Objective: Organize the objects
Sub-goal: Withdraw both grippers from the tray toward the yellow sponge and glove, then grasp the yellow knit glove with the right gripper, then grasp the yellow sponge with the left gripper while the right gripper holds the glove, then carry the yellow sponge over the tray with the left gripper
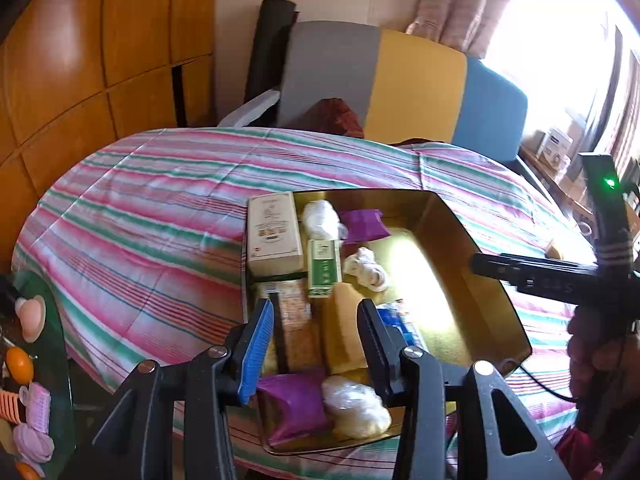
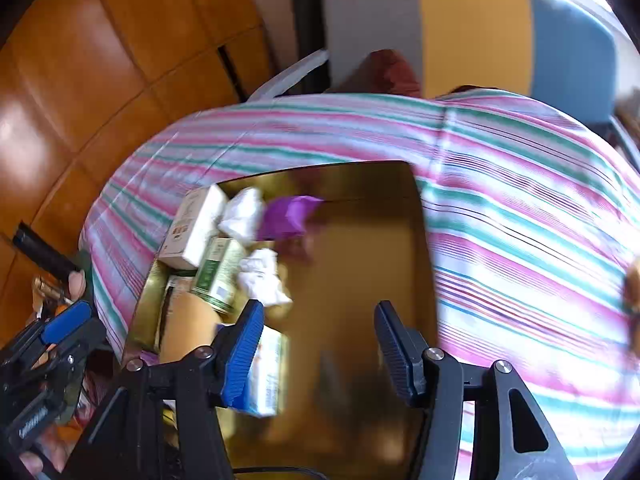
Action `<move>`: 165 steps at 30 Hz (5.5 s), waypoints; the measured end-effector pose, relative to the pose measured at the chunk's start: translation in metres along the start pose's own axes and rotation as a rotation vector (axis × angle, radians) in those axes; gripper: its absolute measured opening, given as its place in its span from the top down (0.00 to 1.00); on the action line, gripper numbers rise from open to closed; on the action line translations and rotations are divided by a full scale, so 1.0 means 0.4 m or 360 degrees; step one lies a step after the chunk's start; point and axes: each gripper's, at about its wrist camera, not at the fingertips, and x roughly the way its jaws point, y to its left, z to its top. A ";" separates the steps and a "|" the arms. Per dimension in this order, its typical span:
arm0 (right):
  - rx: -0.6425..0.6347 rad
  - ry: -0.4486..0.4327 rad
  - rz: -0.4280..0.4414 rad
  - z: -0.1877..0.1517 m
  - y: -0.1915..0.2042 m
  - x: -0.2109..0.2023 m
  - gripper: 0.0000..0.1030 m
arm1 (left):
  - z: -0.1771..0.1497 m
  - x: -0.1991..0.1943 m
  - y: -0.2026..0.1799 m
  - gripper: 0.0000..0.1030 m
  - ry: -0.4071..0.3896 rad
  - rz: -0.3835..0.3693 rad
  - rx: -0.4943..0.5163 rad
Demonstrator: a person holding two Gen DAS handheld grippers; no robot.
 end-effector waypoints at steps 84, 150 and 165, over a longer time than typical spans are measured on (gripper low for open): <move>0.1499 -0.0089 -0.0752 -0.210 -0.999 -0.264 0.64 | 0.142 0.452 -1.240 0.30 0.0385 -0.0733 0.1241; 0.0792 0.0170 -0.0765 -0.141 -0.870 -0.065 0.47 | -0.038 0.057 -0.615 0.49 0.0110 -0.0371 0.0645; 0.0827 0.0167 -0.0746 -0.149 -0.895 -0.082 0.33 | -0.053 0.067 -0.537 0.49 0.0175 -0.0366 0.0531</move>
